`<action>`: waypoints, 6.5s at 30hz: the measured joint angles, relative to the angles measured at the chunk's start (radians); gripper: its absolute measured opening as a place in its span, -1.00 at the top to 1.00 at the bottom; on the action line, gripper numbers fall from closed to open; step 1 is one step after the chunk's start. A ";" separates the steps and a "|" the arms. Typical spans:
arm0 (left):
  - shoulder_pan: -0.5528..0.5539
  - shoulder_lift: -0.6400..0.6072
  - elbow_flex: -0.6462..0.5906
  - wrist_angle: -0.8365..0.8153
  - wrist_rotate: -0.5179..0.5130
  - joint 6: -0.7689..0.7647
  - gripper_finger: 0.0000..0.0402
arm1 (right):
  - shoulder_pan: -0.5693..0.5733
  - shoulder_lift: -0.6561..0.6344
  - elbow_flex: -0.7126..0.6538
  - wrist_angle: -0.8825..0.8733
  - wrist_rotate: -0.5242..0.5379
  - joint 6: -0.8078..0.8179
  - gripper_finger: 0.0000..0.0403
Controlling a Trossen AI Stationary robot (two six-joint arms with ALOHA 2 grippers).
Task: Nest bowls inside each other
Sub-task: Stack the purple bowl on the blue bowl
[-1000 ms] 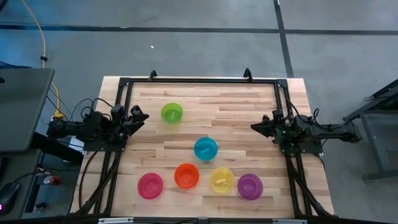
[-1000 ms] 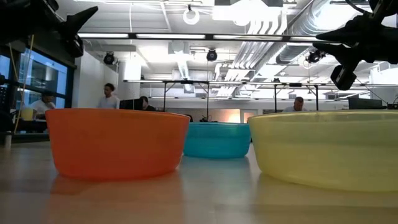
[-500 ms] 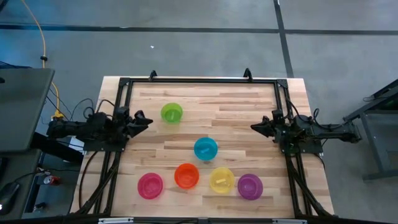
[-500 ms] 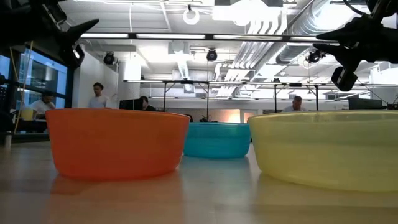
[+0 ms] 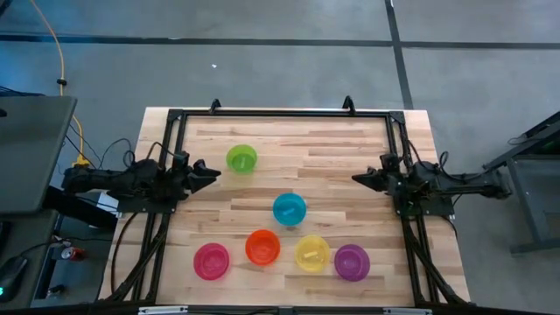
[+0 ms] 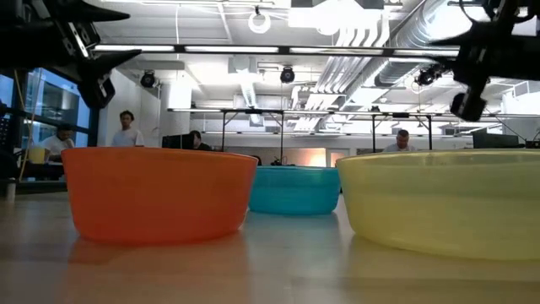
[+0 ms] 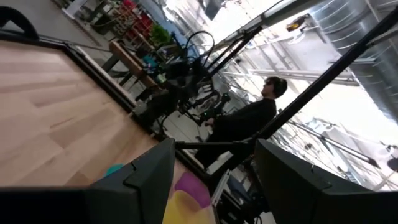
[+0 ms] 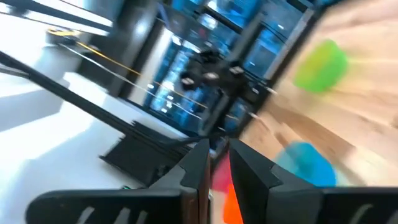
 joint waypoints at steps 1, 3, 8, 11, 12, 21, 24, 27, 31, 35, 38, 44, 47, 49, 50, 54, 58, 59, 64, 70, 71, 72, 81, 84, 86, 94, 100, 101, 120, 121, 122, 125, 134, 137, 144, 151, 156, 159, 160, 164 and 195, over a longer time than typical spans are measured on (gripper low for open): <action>0.000 0.004 0.000 0.000 0.000 -0.004 -0.05 | 0.000 0.027 0.000 0.055 0.000 -0.024 0.74; 0.000 0.010 0.000 0.000 -0.001 -0.006 -0.05 | 0.000 0.085 0.000 0.168 0.000 -0.085 0.74; 0.000 0.019 0.000 0.001 -0.036 -0.019 -0.05 | 0.000 0.250 0.080 0.215 -0.021 -0.224 0.74; 0.000 0.020 0.000 0.001 -0.061 0.006 -0.05 | 0.000 0.369 0.193 0.092 -0.038 -0.341 0.74; 0.000 0.020 0.000 0.001 -0.074 0.016 -0.05 | -0.001 0.409 0.240 0.026 -0.038 -0.380 0.74; 0.000 0.020 0.000 -0.001 -0.137 0.051 -0.05 | -0.018 0.753 0.727 -0.895 -0.156 -0.333 0.74; 0.000 0.020 0.000 -0.014 -0.121 0.051 -0.05 | 0.031 0.841 0.835 -1.110 -0.278 -0.325 0.74; 0.000 0.020 0.000 -0.049 -0.118 0.051 -0.05 | 0.115 0.908 0.898 -1.197 -0.324 -0.325 0.74; 0.000 0.020 0.000 -0.113 -0.118 0.051 -0.05 | 0.240 0.968 0.918 -1.199 -0.340 -0.325 0.74; 0.000 0.020 0.000 -0.161 -0.118 0.051 -0.05 | 0.346 1.030 0.916 -1.207 -0.243 -0.307 0.74; 0.000 0.020 0.000 -0.182 -0.119 0.051 -0.05 | 0.415 1.088 0.916 -1.211 -0.159 -0.291 0.74; 0.000 0.020 0.000 -0.188 -0.119 0.051 -0.05 | 0.528 1.221 0.915 -1.229 -0.135 -0.243 0.74; 0.000 0.020 0.000 -0.189 -0.118 0.051 -0.05 | 0.569 1.269 0.915 -1.172 -0.140 -0.198 0.74; 0.000 0.020 0.000 -0.190 -0.114 0.051 -0.05 | 0.588 1.292 0.915 -1.119 -0.141 -0.162 0.74; 0.000 0.020 0.000 -0.193 -0.112 0.051 -0.05 | 0.595 1.303 0.914 -1.094 -0.141 -0.141 0.74; 0.000 0.020 0.000 -0.196 -0.111 0.051 -0.05 | 0.623 1.344 0.915 -1.042 -0.140 -0.069 0.74; 0.000 0.020 0.000 -0.196 -0.111 0.051 -0.05 | 0.647 1.377 0.915 -1.041 -0.127 -0.006 0.74; 0.000 0.020 0.000 -0.196 -0.111 0.051 -0.05 | 0.650 1.382 0.914 -1.044 -0.116 0.011 0.74; 0.000 0.020 0.000 -0.196 -0.111 0.051 -0.05 | 0.654 1.386 0.914 -1.072 -0.059 0.073 0.71; 0.000 0.020 0.000 -0.196 -0.111 0.051 -0.05 | 0.654 1.383 0.914 -1.074 -0.044 0.089 0.61; 0.000 0.020 0.000 -0.196 -0.110 0.051 -0.05 | 0.654 1.383 0.914 -1.072 -0.044 0.089 0.60; 0.000 0.020 0.000 -0.196 -0.110 0.051 -0.05 | 0.654 1.383 0.914 -1.069 -0.044 0.089 0.60; 0.000 0.020 0.000 -0.196 -0.110 0.051 -0.05 | 0.644 1.383 0.914 -1.064 -0.015 0.088 0.59; 0.000 0.020 0.000 -0.196 -0.109 0.051 -0.05 | 0.639 1.383 0.914 -1.068 -0.014 0.087 0.59; 0.000 0.020 0.000 -0.196 -0.109 0.051 -0.05 | 0.639 1.383 0.914 -1.068 -0.014 0.087 0.59; 0.000 0.020 0.000 -0.196 -0.107 0.051 -0.05 | 0.639 1.383 0.914 -1.068 -0.049 0.087 0.59; 0.000 0.020 0.000 -0.196 -0.108 0.051 -0.05 | 0.639 1.388 0.914 -1.067 -0.059 0.080 0.59; 0.000 0.020 0.000 -0.196 -0.108 0.051 -0.05 | 0.639 1.393 0.914 -1.067 -0.064 0.071 0.59; 0.000 0.020 0.000 -0.196 -0.103 0.048 -0.05 | 0.622 1.495 0.914 -1.038 -0.082 0.085 0.61; 0.000 0.020 0.000 -0.195 -0.103 0.048 -0.05 | 0.619 1.496 0.914 -1.039 -0.083 0.089 0.63; 0.000 0.020 0.000 -0.196 -0.103 0.048 -0.05 | 0.616 1.496 0.914 -1.041 -0.082 0.092 0.68; 0.000 0.020 0.000 -0.196 -0.103 0.049 -0.05 | 0.603 1.496 0.914 -1.039 -0.082 0.092 0.90; 0.000 0.020 0.000 -0.196 -0.102 0.048 -0.05 | 0.560 1.495 0.914 -0.992 -0.104 0.121 0.99; 0.000 0.020 0.000 -0.196 -0.101 0.049 -0.05 | 0.545 1.494 0.914 -0.997 -0.140 0.118 0.99; 0.000 0.020 0.000 -0.196 -0.100 0.050 -0.05 | 0.541 1.426 0.914 -1.075 -0.167 0.149 1.00; 0.000 0.020 0.000 -0.197 -0.100 0.051 -0.05 | 0.500 1.286 0.914 -1.110 -0.153 0.252 1.00; 0.000 0.020 0.000 -0.196 -0.101 0.049 -0.05 | 0.423 1.230 0.926 -1.123 -0.160 0.321 1.00; 0.000 0.020 0.000 -0.196 -0.101 0.042 -0.05 | 0.369 1.226 0.951 -1.140 -0.161 0.319 1.00; 0.000 0.020 0.000 -0.196 -0.101 0.036 -0.05 | 0.348 1.226 0.959 -1.147 -0.158 0.309 1.00; 0.000 0.020 0.000 -0.197 -0.101 0.033 -0.05 | 0.248 1.226 0.980 -1.148 -0.127 0.277 1.00; 0.000 0.020 0.000 -0.203 -0.062 0.033 -0.05 | 0.005 1.722 1.388 -1.083 -0.117 0.028 1.00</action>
